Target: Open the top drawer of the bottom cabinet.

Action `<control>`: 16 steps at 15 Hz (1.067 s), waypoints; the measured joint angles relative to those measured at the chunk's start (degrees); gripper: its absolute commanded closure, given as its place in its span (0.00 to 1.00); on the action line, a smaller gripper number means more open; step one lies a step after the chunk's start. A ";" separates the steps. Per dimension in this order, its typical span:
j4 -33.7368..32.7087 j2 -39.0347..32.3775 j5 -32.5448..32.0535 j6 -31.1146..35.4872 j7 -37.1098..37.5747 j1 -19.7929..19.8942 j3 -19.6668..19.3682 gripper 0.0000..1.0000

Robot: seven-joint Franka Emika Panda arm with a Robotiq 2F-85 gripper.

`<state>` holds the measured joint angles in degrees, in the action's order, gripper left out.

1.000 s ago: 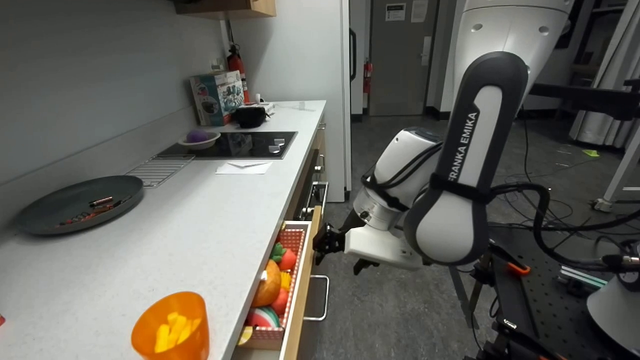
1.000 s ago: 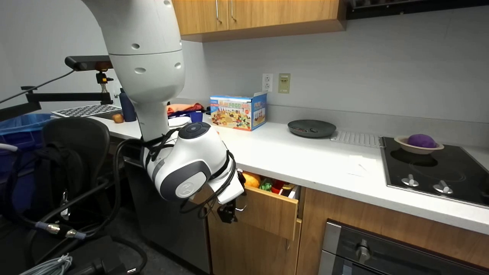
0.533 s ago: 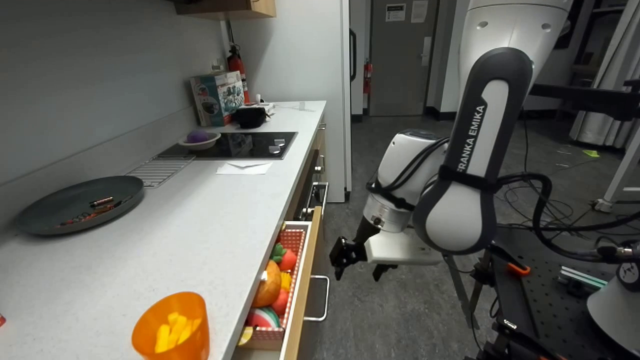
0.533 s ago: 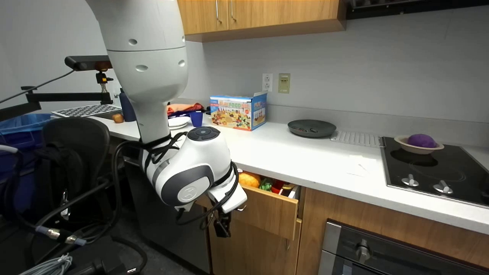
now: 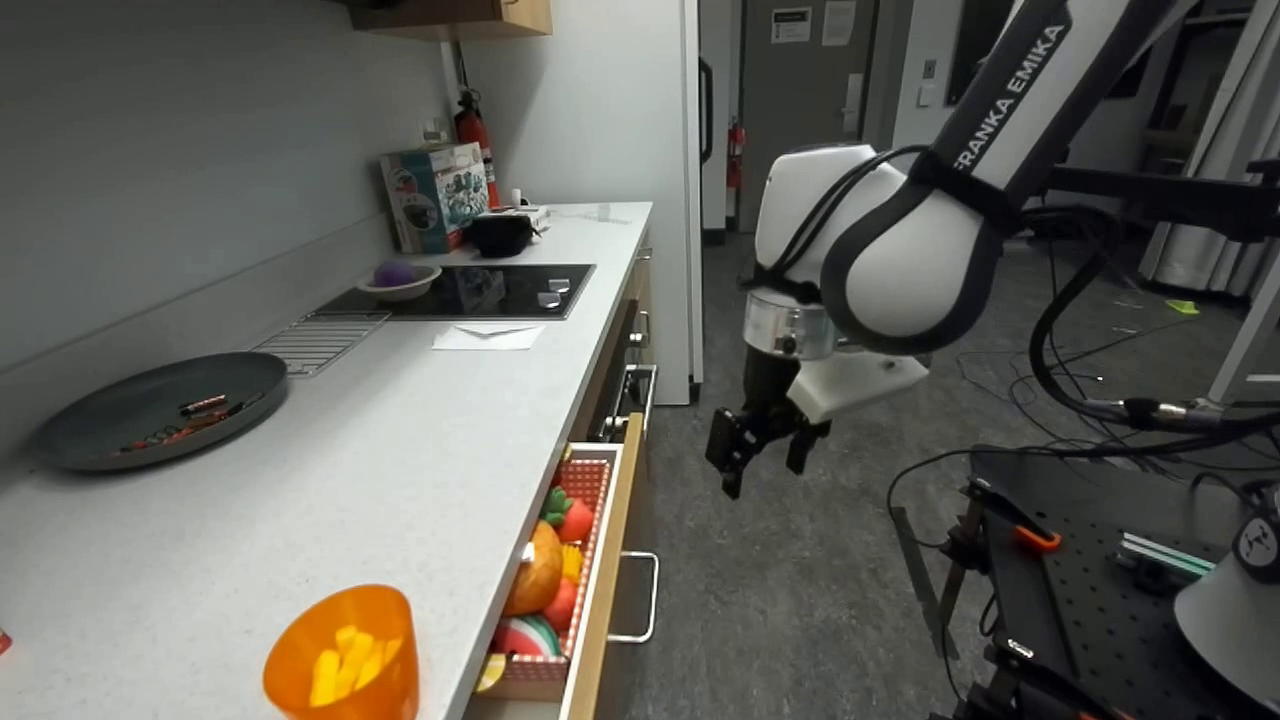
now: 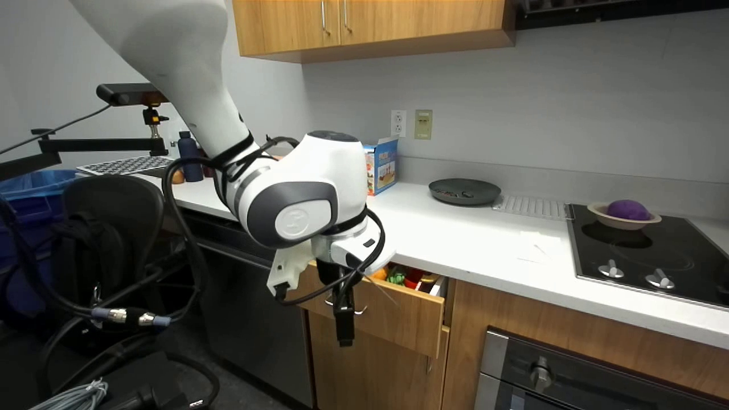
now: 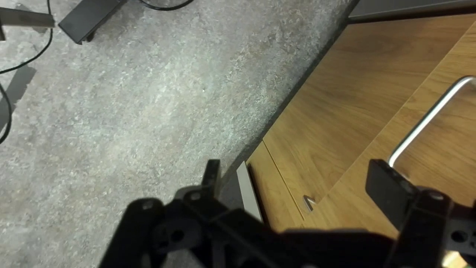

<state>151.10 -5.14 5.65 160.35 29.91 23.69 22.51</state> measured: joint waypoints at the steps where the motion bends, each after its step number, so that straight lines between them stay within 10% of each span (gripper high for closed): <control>1: 0.16 2.10 0.00 -1.87 -0.64 0.29 0.00 0.00; 4: 0.90 3.78 0.00 -2.86 -0.75 0.29 0.19 0.00; 9: -0.15 3.86 -0.43 -2.48 -3.01 -11.00 -12.21 0.00; 16: -7.01 4.31 0.88 -2.16 -22.12 -17.18 -17.62 0.00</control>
<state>144.09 -0.84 6.52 158.19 7.79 6.51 4.89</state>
